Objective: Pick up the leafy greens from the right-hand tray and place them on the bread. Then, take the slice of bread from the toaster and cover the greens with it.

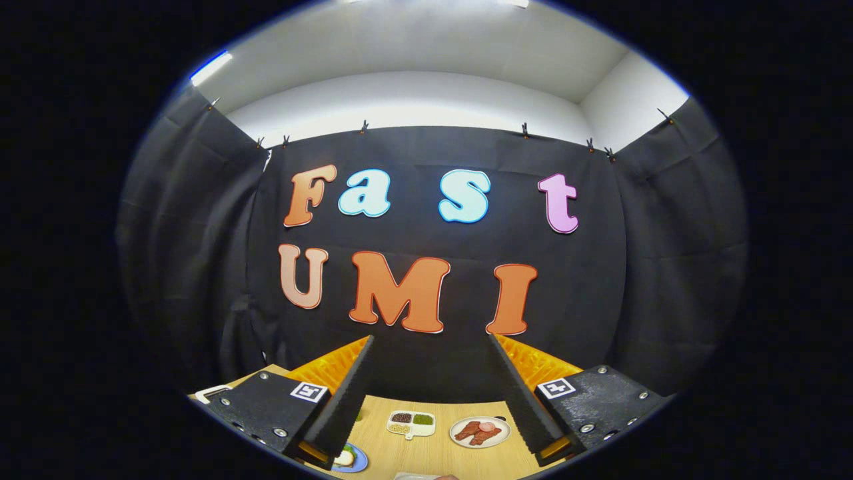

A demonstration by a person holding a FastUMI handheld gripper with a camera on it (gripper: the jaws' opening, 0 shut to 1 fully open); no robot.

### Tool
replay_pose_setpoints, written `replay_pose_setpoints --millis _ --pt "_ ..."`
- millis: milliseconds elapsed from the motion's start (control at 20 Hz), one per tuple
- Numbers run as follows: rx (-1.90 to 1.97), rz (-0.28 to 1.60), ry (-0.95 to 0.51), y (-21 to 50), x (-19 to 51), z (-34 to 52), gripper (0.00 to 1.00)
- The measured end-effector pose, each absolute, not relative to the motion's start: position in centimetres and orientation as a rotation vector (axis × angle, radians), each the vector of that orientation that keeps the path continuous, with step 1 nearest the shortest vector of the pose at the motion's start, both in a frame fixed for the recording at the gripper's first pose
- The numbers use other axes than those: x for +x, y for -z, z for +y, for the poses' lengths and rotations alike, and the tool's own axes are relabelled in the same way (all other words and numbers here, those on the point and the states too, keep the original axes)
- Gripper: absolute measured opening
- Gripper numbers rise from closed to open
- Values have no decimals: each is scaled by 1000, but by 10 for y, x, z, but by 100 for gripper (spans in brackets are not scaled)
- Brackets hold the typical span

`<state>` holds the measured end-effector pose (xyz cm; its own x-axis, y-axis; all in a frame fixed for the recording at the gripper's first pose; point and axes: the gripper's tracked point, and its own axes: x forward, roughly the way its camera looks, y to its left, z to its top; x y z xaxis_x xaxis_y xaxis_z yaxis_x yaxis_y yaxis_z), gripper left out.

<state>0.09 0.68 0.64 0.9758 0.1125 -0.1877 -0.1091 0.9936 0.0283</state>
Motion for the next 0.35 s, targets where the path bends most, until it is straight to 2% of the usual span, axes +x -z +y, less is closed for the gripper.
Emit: replay_pose_setpoints --millis 350 --pt "1 137 -79 -8 3 8 99"
